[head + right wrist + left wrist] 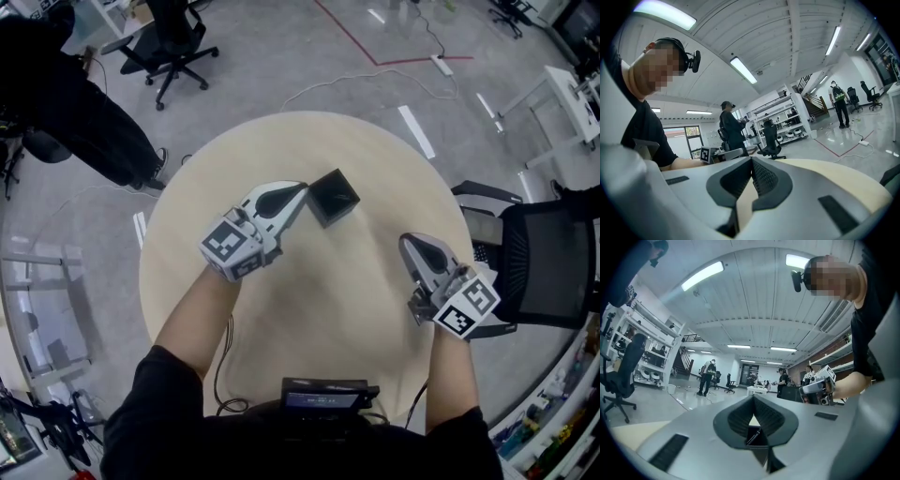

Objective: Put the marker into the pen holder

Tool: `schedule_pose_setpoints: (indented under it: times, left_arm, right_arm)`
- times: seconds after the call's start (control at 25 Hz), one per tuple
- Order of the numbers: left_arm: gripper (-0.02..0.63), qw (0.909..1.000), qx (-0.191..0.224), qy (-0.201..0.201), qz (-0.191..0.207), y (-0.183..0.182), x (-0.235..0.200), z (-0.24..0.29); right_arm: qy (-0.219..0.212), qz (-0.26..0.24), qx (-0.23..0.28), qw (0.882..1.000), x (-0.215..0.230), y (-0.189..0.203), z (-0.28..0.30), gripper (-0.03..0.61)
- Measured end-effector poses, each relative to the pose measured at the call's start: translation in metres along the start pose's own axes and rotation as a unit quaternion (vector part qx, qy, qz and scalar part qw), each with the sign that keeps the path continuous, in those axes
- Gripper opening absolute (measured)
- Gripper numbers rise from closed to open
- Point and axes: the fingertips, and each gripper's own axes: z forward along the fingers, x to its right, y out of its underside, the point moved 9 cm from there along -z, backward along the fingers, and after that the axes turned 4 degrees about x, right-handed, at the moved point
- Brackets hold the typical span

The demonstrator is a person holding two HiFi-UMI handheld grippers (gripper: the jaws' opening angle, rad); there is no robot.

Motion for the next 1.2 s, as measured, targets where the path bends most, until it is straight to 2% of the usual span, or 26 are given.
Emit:
schedule_pose_setpoints:
  times: [0.2,0.36,0.48,0.96,1.2]
  left_arm:
    - [-0.005,0.9981,0.006,-0.035,-0.05,-0.026,0.016,-0.034]
    - [-0.005,0.9969,0.017,-0.047,-0.061,-0.047,0.034,-0.072]
    - [-0.006,0.9972,0.018,-0.052,-0.051,-0.066,0.047,-0.102]
    - [-0.006,0.9953,0.068,-0.064,-0.027,-0.157,0.124,-0.234]
    - [-0.005,0.9958,0.063,-0.066,-0.009,-0.183,0.183,-0.295]
  right_arm:
    - [0.009,-0.015,0.0,1.0,-0.019,-0.018,-0.013,0.003]
    - [0.015,-0.025,0.003,1.0,-0.041,-0.031,-0.025,0.003]
    - [0.014,-0.03,0.005,0.999,-0.062,-0.04,-0.032,0.003]
    - [0.019,-0.061,0.024,0.998,-0.183,-0.079,-0.066,0.002]
    - [0.035,-0.064,0.051,0.996,-0.248,-0.089,-0.105,0.003]
